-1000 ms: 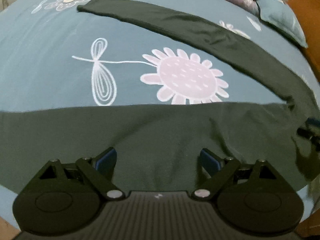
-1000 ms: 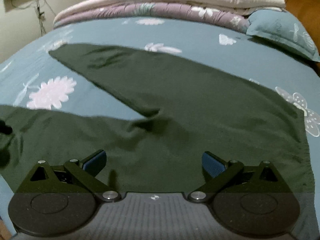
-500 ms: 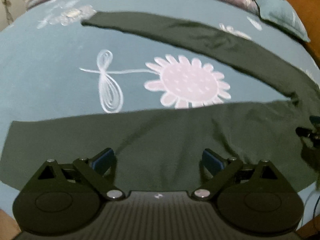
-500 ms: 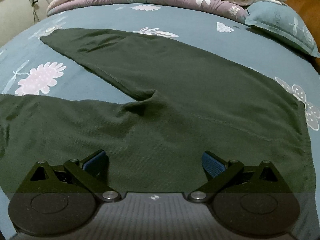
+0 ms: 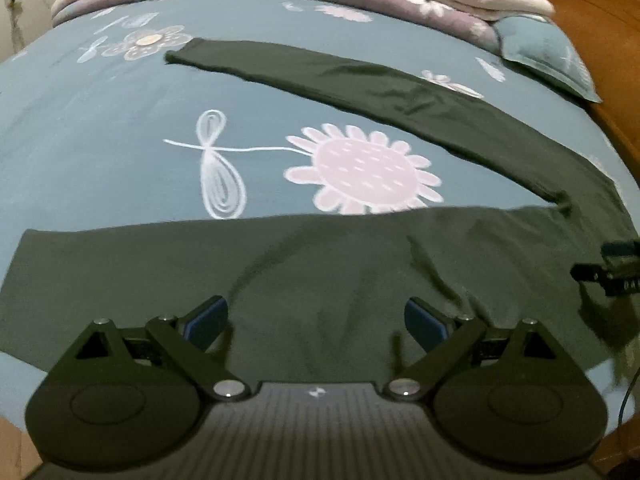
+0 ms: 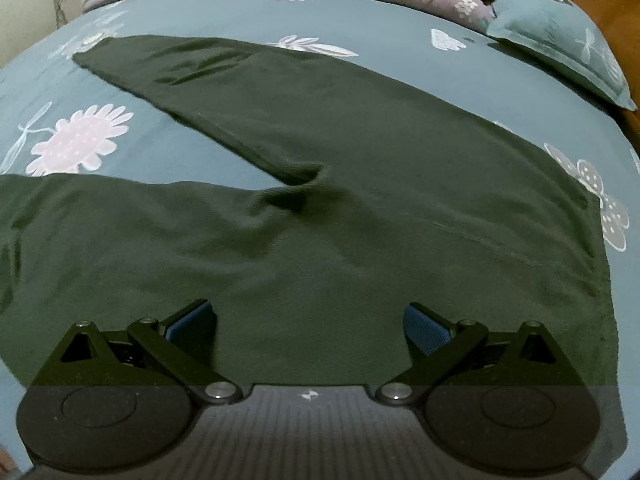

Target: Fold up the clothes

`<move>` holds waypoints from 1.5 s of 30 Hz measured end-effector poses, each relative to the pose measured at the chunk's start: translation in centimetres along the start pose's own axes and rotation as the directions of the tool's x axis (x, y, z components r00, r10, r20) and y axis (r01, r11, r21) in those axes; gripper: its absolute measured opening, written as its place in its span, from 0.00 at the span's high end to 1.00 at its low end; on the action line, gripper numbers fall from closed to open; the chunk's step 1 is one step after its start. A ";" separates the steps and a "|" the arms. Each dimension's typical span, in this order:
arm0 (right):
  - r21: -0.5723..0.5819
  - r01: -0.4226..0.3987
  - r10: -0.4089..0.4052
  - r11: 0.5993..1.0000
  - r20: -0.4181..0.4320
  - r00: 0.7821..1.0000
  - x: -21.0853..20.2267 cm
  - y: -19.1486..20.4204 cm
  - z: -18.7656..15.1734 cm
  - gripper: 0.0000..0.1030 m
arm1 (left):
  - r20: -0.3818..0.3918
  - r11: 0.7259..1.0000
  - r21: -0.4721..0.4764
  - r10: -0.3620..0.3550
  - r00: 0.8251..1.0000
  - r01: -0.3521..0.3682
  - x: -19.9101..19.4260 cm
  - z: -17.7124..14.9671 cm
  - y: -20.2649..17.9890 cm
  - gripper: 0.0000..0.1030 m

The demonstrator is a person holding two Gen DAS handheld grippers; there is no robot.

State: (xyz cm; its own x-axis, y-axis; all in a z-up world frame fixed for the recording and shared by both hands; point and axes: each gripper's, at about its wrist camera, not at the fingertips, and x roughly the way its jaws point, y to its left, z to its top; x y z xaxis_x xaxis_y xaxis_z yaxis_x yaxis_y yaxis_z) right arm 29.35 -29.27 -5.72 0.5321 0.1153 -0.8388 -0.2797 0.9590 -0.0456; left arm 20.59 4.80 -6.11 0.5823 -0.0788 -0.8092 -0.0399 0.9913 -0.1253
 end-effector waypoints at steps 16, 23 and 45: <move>-0.007 0.065 -0.065 0.998 -0.005 0.998 -2.8 0.9 -0.1 0.00 | 0.068 0.984 -0.155 0.100 0.993 -0.088 1.1 1.8 10.1 0.08; 0.052 0.100 -0.097 0.994 -0.067 0.993 -1.6 2.5 0.2 0.00 | 0.081 0.973 -0.205 0.128 0.988 -0.110 1.2 5.5 13.3 0.08; 0.331 0.165 -0.079 0.929 -0.258 0.963 1.4 2.2 1.1 0.00 | 0.087 0.989 -0.068 -0.124 0.988 0.130 18.6 28.6 17.7 0.08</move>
State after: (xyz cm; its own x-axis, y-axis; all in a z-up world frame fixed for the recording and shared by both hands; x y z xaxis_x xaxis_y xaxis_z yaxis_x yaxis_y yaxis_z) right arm 30.39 -26.74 -6.39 0.3287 -0.0317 -0.9439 0.0927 0.9957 -0.0011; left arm 53.98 23.88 -6.99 0.6509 -0.1917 -0.7346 -0.0190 0.9632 -0.2682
